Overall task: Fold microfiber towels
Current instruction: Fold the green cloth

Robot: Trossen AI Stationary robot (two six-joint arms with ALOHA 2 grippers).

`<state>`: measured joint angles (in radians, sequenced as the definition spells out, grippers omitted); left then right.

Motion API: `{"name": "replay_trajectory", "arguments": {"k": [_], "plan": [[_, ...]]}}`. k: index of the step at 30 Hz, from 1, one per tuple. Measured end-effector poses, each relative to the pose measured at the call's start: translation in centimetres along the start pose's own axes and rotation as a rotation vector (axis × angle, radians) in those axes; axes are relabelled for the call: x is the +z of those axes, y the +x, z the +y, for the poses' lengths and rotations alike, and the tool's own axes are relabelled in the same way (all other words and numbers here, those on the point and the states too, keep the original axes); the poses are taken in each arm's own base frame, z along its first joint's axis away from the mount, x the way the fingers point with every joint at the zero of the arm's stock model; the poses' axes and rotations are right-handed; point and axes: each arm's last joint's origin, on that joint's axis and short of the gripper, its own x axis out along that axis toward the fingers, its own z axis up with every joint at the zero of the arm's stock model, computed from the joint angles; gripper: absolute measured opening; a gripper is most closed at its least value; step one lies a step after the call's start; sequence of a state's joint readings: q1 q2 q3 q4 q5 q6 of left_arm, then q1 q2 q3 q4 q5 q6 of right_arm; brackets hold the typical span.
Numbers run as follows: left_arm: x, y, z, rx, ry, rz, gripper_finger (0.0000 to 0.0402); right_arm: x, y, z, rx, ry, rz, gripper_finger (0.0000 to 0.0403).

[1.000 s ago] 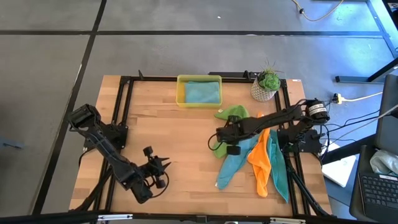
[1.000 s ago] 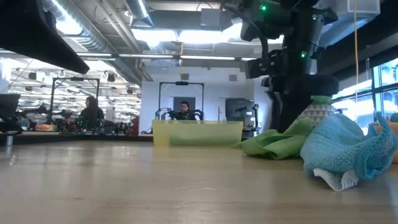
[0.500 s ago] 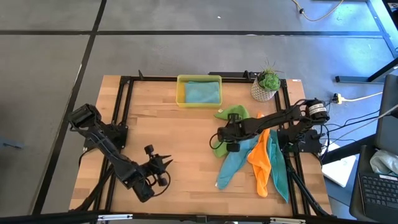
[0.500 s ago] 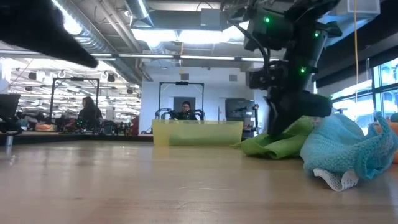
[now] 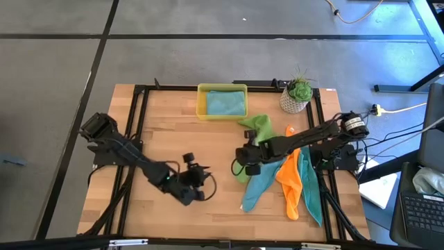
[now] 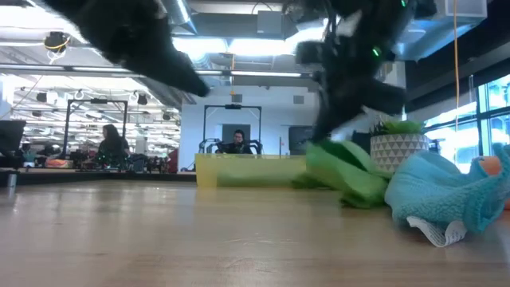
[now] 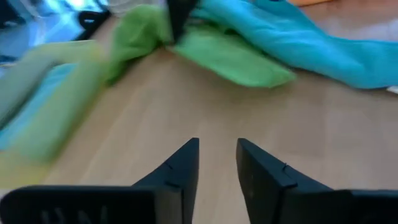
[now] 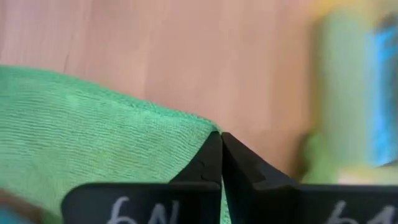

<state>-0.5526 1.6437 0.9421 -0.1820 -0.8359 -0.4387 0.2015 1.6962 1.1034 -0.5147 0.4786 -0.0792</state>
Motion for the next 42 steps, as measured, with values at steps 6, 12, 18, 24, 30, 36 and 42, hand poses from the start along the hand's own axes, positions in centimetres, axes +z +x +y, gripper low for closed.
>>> {"name": "replay_trajectory", "arguments": {"k": [6, 12, 18, 24, 30, 36, 42], "plan": [[0.8, 1.7, 1.2, -0.081, -0.022, 0.041, 0.0126, 3.5, -2.4, -0.5, -0.098, -0.001, -0.152, 0.0002], [1.2, 1.3, 1.6, -0.089, -0.039, 0.036, 0.0133, 4.5, -2.7, -1.3, -0.223, -0.017, -0.211, 0.0001], [1.8, 0.4, 1.6, -0.123, -0.060, 0.009, 0.0134, 5.0, -1.7, -2.1, 0.007, -0.004, -0.294, 0.0001], [1.1, -0.1, 0.0, -0.289, 0.206, 0.018, 0.0130, 5.3, 0.1, -3.2, 0.154, 0.029, -0.353, 0.0015], [0.2, 0.3, -0.9, -0.282, 0.362, 0.018, 0.0131, 5.6, 0.9, -3.2, 0.307, 0.041, -0.411, 0.0075], [0.4, 0.3, -0.8, -0.214, 0.396, -0.011, 0.0129, 5.5, 0.7, -3.2, 0.346, 0.041, -0.412, 0.0182], [0.7, 0.9, -0.1, -0.174, 0.390, -0.008, 0.0129, 3.6, 0.7, -3.0, 0.358, 0.115, -0.193, 0.0240]]}}
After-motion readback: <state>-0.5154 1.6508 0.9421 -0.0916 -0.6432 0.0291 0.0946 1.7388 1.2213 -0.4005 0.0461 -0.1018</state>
